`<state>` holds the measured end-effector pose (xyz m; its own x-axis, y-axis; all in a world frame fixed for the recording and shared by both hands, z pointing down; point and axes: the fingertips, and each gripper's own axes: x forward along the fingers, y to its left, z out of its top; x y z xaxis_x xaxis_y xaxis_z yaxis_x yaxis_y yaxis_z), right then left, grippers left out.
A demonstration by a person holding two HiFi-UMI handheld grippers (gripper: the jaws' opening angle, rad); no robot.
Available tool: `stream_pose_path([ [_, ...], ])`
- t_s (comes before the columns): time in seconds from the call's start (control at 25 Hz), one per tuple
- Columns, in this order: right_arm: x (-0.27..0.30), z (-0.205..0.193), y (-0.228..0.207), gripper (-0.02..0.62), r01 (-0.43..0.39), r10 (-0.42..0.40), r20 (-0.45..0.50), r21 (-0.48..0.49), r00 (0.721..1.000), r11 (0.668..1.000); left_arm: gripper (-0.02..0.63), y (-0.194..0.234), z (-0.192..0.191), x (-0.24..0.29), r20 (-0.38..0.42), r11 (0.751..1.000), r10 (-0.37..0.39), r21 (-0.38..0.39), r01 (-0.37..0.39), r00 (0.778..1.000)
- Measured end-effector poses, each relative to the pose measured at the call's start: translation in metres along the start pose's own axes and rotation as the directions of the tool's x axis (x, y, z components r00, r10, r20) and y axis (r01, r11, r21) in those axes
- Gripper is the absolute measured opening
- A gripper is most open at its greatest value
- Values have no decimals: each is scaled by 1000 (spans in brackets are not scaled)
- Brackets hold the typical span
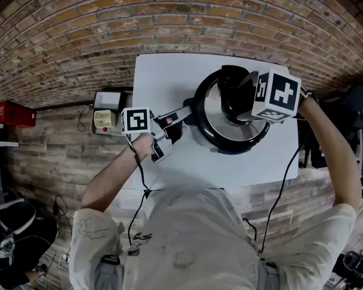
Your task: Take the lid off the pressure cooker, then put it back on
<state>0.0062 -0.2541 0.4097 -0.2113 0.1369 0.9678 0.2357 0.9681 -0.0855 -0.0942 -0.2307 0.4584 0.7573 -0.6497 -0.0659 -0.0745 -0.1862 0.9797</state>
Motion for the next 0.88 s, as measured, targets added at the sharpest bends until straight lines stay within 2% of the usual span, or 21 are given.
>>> stream_pose_path([
  [0.2, -1, -1, -3, 293, 19, -20, 2, 142, 1000, 990, 83, -1, -1, 0, 10, 1000, -9, -25, 9, 1000],
  [0.28, 0, -1, -5, 295, 35, -33, -13, 216, 999, 976, 83, 0, 0, -1, 12, 1000, -8, -20, 8, 1000],
  [0.4, -1, -2, -11, 295, 71, -65, -28, 373, 997, 925, 83, 2, 0, -3, 18, 1000, 2, -19, -2, 1000],
  [0.52, -2, -4, -12, 296, 88, -80, -38, 467, 996, 880, 81, 0, -1, -2, 21, 1000, -8, -26, 8, 1000],
  [0.64, -2, -5, -12, 298, 95, -75, -60, 486, 995, 869, 81, -1, -1, -1, 24, 1000, -17, -25, 18, 1000],
  [0.8, -3, -5, -12, 298, 94, -69, -70, 472, 995, 876, 81, -1, -1, -1, 20, 999, -25, -29, 25, 999],
  [0.88, -2, -5, -11, 296, 93, -69, -67, 466, 995, 880, 81, 4, -2, -2, 11, 999, 0, -36, 1, 1000],
])
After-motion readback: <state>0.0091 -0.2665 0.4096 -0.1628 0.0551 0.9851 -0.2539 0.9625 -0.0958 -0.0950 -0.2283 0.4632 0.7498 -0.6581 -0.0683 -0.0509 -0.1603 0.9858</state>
